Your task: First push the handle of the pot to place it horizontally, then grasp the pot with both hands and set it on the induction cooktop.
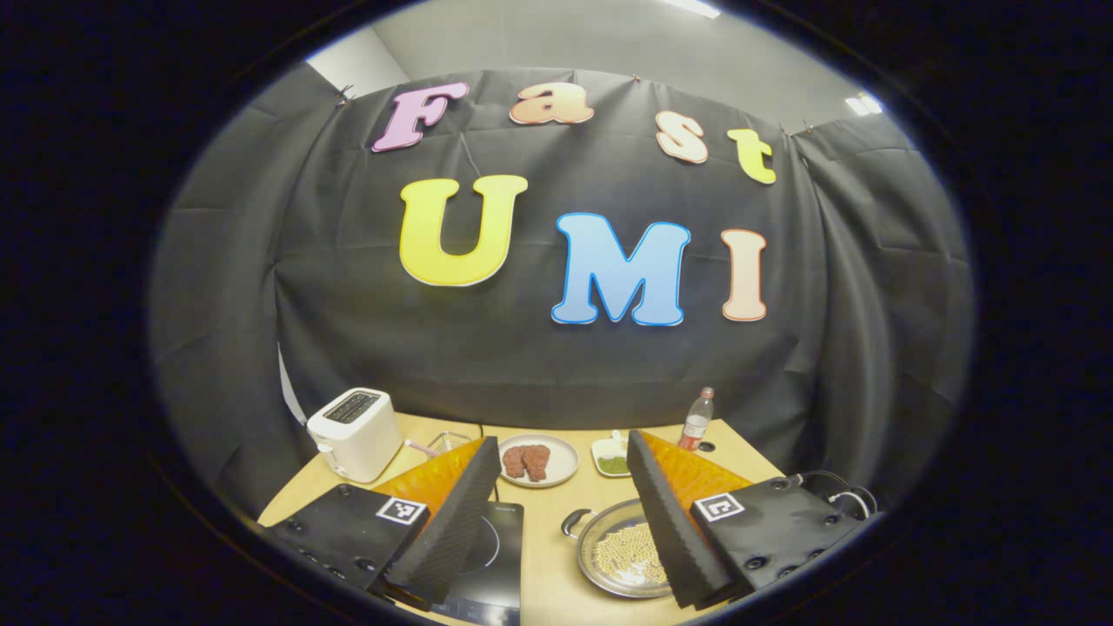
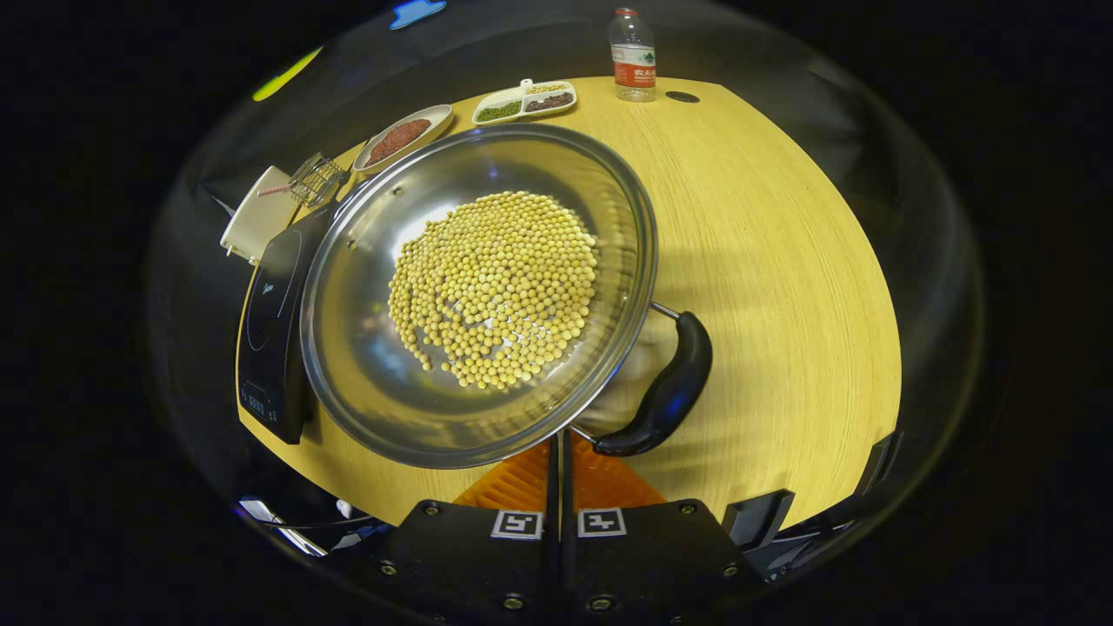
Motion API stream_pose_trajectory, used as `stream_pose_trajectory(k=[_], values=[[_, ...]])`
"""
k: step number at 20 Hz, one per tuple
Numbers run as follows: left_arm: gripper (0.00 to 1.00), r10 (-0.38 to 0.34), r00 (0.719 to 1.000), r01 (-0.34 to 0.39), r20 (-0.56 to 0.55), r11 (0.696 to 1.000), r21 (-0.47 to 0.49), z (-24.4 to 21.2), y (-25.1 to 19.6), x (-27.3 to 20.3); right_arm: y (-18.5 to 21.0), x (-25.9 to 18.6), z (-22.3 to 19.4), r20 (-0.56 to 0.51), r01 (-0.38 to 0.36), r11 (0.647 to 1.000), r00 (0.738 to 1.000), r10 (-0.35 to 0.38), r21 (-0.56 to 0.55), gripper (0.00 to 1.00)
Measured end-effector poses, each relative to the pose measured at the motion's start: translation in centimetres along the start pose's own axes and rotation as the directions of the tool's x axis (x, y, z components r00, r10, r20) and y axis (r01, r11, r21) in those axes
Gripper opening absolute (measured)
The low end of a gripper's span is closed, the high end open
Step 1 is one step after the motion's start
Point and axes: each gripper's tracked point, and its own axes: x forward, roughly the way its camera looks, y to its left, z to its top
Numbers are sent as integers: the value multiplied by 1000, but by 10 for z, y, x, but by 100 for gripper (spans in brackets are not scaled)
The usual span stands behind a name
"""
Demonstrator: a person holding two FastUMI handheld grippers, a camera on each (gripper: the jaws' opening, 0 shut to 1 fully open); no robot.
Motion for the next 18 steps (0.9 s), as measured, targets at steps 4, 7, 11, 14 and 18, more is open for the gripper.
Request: stream_pose_trajectory(k=[4,7,11,14,18], values=[[99,9,1000,-9,17,1000,14,8,-10,2,-16,1,10,4,10,1000,1000,-10,-10,2],[99,26,999,-27,21,999,28,9,-15,0,-24,4,16,3,14,1000,1000,-14,-24,2],[99,49,999,-50,23,998,38,8,-18,0,-35,6,26,1,20,998,1000,-20,-51,2],[96,66,998,-67,24,997,43,9,-22,1,-43,9,36,5,31,997,1000,-31,-70,2],[99,81,996,-82,20,995,54,9,-29,2,-51,11,47,7,31,996,1000,-30,-89,2]])
